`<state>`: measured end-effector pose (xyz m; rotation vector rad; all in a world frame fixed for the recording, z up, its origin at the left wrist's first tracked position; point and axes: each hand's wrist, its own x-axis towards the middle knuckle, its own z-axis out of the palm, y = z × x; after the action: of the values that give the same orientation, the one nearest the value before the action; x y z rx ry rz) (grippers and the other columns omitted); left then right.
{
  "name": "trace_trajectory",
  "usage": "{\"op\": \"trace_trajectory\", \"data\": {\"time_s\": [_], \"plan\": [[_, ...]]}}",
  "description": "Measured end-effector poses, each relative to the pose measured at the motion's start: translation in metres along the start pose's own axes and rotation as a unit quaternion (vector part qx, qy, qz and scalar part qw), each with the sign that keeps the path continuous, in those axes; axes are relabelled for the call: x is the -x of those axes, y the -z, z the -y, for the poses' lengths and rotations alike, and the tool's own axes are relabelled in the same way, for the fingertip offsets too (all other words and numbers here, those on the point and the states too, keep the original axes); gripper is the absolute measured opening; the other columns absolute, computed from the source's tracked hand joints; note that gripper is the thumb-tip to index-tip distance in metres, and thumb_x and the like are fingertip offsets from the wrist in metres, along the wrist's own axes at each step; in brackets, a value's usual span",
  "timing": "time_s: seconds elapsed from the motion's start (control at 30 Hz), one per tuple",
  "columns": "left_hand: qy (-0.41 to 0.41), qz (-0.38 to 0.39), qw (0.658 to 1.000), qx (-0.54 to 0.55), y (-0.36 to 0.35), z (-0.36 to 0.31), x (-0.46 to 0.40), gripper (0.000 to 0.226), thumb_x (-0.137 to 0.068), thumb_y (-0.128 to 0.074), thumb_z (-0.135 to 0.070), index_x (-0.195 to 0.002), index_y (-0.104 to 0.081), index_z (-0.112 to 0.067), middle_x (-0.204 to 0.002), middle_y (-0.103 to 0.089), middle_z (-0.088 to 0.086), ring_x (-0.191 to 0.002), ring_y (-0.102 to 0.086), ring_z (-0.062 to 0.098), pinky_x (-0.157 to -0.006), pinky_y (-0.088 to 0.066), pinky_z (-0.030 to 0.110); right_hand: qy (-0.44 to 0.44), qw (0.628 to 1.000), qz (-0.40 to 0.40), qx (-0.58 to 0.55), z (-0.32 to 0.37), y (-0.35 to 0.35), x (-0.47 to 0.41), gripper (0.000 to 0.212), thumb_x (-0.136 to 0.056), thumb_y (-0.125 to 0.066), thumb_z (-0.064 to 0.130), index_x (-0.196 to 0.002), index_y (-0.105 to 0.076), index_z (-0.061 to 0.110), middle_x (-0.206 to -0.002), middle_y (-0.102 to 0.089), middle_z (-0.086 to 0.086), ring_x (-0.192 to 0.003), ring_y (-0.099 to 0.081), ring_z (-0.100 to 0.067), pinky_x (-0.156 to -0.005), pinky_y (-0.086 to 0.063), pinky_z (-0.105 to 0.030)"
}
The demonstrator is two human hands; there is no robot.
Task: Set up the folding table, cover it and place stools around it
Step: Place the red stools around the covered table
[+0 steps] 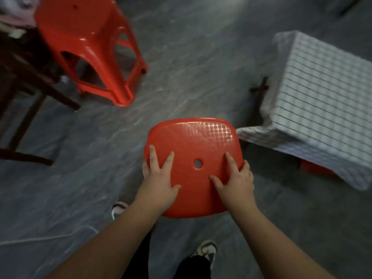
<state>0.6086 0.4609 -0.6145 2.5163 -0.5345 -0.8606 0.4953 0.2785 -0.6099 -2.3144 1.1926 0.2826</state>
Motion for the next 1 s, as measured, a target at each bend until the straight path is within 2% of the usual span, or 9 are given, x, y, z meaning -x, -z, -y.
{"op": "trace_trajectory", "data": {"time_s": [0.27,0.37,0.53,0.67,0.77,1.0], "plan": [[-0.102,0.118,0.984,-0.084,-0.133,-0.141,0.004,0.101,-0.084,-0.073,-0.038,-0.155,-0.002,-0.045,-0.153,0.041,-0.005,-0.150,0.008,0.036,-0.119,-0.026,0.050,-0.138,0.988,-0.063,-0.038,-0.200,0.046,0.017,0.085,-0.081,-0.068,0.058,-0.150,-0.021,0.047,-0.156,-0.021,-0.019,-0.140,-0.028,-0.037,-0.112,-0.032,-0.054],[-0.129,0.154,0.973,-0.113,-0.180,-0.184,0.006,0.100,-0.084,-0.073,-0.038,-0.155,-0.003,-0.044,-0.154,0.041,-0.004,-0.150,0.007,0.037,-0.119,-0.027,0.050,-0.181,0.979,-0.086,-0.041,-0.262,0.055,0.024,0.085,-0.078,-0.068,0.059,-0.149,-0.024,0.046,-0.152,-0.027,-0.020,-0.135,-0.035,-0.039,-0.108,-0.037,-0.055],[-0.175,0.197,0.953,-0.146,-0.247,-0.241,0.007,0.098,-0.085,-0.072,-0.038,-0.155,-0.004,-0.043,-0.154,0.041,-0.009,-0.150,0.011,0.038,-0.118,-0.028,0.054,-0.226,0.964,-0.117,-0.080,-0.348,0.062,0.031,0.084,-0.078,-0.071,0.055,-0.149,-0.028,0.043,-0.149,-0.031,-0.021,-0.133,-0.037,-0.039,-0.111,-0.035,-0.052],[-0.190,0.212,0.945,-0.162,-0.292,-0.271,0.011,0.098,-0.085,-0.072,-0.038,-0.155,-0.003,-0.043,-0.152,0.043,-0.010,-0.150,0.012,0.037,-0.117,-0.028,0.057,-0.244,0.956,-0.131,-0.097,-0.400,0.063,0.036,0.084,-0.079,-0.073,0.052,-0.149,-0.029,0.043,-0.147,-0.033,-0.019,-0.132,-0.038,-0.038,-0.112,-0.034,-0.050],[-0.195,0.207,0.943,-0.171,-0.316,-0.281,0.018,0.098,-0.086,-0.071,-0.038,-0.155,-0.002,-0.043,-0.152,0.044,-0.010,-0.149,0.012,0.038,-0.115,-0.031,0.054,-0.244,0.955,-0.129,-0.104,-0.428,0.061,0.034,0.084,-0.078,-0.072,0.053,-0.149,-0.028,0.044,-0.148,-0.032,-0.017,-0.133,-0.037,-0.037,-0.113,-0.034,-0.050],[-0.183,0.194,0.949,-0.171,-0.339,-0.282,0.021,0.096,-0.086,-0.071,-0.037,-0.156,-0.005,-0.041,-0.154,0.041,-0.009,-0.149,0.009,0.040,-0.116,-0.027,0.053,-0.232,0.960,-0.112,-0.111,-0.450,0.051,0.025,0.082,-0.080,-0.071,0.053,-0.150,-0.028,0.044,-0.155,-0.025,-0.021,-0.138,-0.031,-0.039,-0.115,-0.030,-0.051]]}}
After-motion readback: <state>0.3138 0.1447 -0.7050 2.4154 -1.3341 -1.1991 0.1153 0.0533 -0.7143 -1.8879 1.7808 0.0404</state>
